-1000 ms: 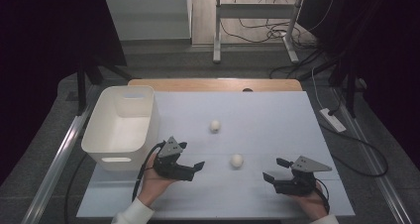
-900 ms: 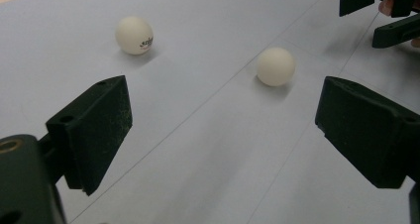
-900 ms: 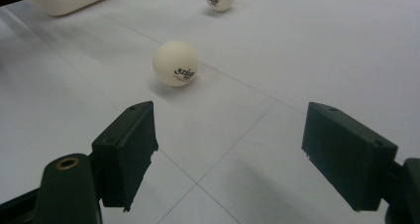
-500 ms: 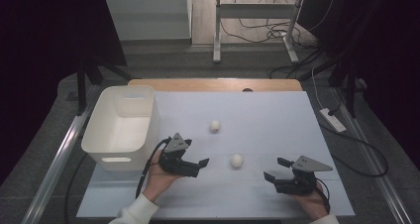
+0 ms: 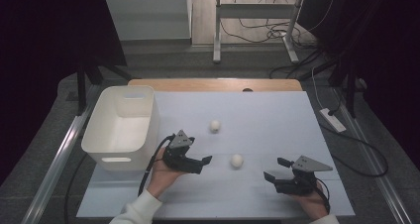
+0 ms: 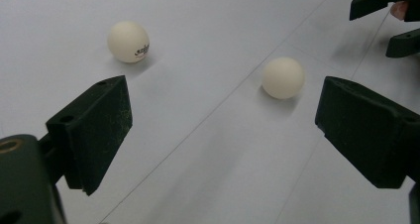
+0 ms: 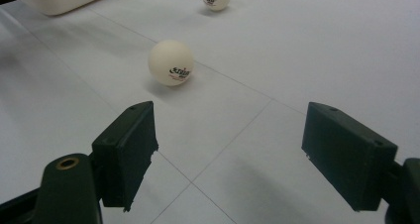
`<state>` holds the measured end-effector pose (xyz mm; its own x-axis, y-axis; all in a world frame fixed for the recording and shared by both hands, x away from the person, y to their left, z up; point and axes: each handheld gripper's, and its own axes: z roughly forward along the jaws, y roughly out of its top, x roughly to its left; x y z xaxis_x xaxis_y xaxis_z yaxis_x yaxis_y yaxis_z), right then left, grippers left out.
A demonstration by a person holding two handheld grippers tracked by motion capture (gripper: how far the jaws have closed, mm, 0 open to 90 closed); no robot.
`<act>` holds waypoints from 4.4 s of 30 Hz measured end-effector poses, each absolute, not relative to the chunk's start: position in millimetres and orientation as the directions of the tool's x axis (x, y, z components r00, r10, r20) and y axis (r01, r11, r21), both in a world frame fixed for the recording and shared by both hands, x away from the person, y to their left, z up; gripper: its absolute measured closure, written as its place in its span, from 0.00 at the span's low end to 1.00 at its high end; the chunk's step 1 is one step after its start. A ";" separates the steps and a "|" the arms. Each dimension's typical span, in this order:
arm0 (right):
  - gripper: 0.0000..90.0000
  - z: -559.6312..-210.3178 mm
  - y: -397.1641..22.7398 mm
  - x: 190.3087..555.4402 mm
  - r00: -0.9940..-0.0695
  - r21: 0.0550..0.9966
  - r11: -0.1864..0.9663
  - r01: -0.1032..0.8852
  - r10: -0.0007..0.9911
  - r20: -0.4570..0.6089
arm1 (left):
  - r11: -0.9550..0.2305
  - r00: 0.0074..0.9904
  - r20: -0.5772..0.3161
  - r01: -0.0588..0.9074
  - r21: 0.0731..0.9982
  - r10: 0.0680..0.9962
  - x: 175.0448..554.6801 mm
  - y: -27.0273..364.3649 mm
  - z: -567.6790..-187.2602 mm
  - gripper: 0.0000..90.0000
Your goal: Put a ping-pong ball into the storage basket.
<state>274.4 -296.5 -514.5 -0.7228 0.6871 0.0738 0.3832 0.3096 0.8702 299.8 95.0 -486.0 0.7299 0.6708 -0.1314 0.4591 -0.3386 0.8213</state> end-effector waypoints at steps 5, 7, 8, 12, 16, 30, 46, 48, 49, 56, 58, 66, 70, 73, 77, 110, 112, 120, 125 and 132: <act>0.24 -514.8 -296.6 274.7 -0.722 0.869 0.310 0.385 0.688 0.074 | -0.345 0.725 -0.126 0.463 0.816 0.677 304.0 93.5 -486.1 0.09; 0.24 -514.8 -296.5 274.5 -0.722 0.869 0.310 0.386 0.688 0.075 | -0.343 0.724 -0.128 0.466 0.816 0.678 306.2 93.0 -486.1 0.09; 0.24 -514.8 -296.4 274.5 -0.722 0.869 0.310 0.386 0.688 0.075 | -0.342 0.723 -0.129 0.467 0.815 0.678 307.2 92.7 -486.2 0.09; 0.24 -514.7 -296.4 274.6 -0.722 0.871 0.304 0.387 0.687 0.081 | -0.345 0.724 -0.132 0.472 0.811 0.677 312.1 90.4 -486.8 0.09; 0.24 -514.9 -296.0 274.5 -0.721 0.870 0.302 0.390 0.688 0.085 | -0.354 0.725 -0.126 0.471 0.808 0.678 316.2 87.6 -486.9 0.09; 0.24 -515.4 -296.9 274.9 -0.717 0.870 0.298 0.393 0.691 0.087 | -0.361 0.716 -0.128 0.488 0.795 0.687 338.5 75.7 -490.3 0.09; 0.24 -515.2 -296.7 274.4 -0.721 0.871 0.298 0.390 0.688 0.087 | -0.371 0.703 -0.108 0.492 0.788 0.703 356.3 69.5 -486.9 0.09; 0.24 -515.4 -296.7 274.7 -0.720 0.870 0.300 0.391 0.688 0.086 | -0.370 0.701 -0.108 0.493 0.787 0.705 358.6 69.1 -486.4 0.09; 0.24 -515.4 -296.6 274.8 -0.721 0.869 0.302 0.391 0.688 0.086 | -0.371 0.701 -0.107 0.494 0.786 0.705 359.9 68.8 -486.0 0.09; 0.24 -515.7 -296.6 274.9 -0.721 0.869 0.302 0.392 0.687 0.086 | -0.377 0.702 -0.101 0.492 0.785 0.705 365.2 66.6 -482.6 0.09; 0.24 -516.2 -296.7 275.1 -0.723 0.869 0.300 0.392 0.686 0.089 | -0.380 0.703 -0.098 0.489 0.785 0.704 367.2 66.0 -481.3 0.09; 0.24 -516.6 -296.2 275.2 -0.722 0.867 0.303 0.395 0.686 0.089 | -0.376 0.701 -0.104 0.495 0.784 0.705 375.1 65.1 -478.3 0.09; 0.24 -515.8 -296.5 274.7 -0.722 0.869 0.299 0.394 0.686 0.091 | -0.377 0.701 -0.107 0.498 0.781 0.706 378.6 64.1 -475.9 0.10; 0.24 -515.6 -296.5 274.4 -0.723 0.869 0.300 0.394 0.685 0.091 | -0.371 0.698 -0.114 0.503 0.781 0.707 381.4 63.9 -474.3 0.10; 0.24 -515.6 -297.3 274.8 -0.722 0.869 0.296 0.395 0.685 0.095 | -0.373 0.699 -0.110 0.500 0.782 0.706 383.9 61.5 -472.8 0.10; 0.22 -515.5 -298.2 275.3 -0.718 0.869 0.298 0.395 0.690 0.090 | -0.393 0.675 -0.098 0.534 0.748 0.731 422.5 50.3 -489.4 0.10; 0.22 -515.5 -298.2 275.3 -0.718 0.868 0.299 0.396 0.690 0.090 | -0.391 0.670 -0.103 0.543 0.743 0.735 424.9 51.1 -492.2 0.10; 0.22 -515.7 -298.1 275.5 -0.718 0.868 0.300 0.396 0.690 0.090 | -0.402 0.664 -0.104 0.561 0.723 0.740 432.4 51.2 -501.0 0.10; 0.22 -515.7 -298.1 275.4 -0.718 0.867 0.300 0.397 0.690 0.091 | -0.406 0.663 -0.107 0.569 0.715 0.741 437.3 49.4 -505.1 0.10; 0.22 -515.8 -298.5 275.6 -0.717 0.866 0.301 0.399 0.691 0.090 | -0.418 0.665 -0.105 0.575 0.704 0.739 442.1 46.0 -508.5 0.10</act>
<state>275.6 -298.5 -515.8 -0.7168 0.6915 0.0900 0.3990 0.3008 0.8662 442.1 46.0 -508.5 0.6654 0.7391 -0.1051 0.5750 -0.4176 0.7035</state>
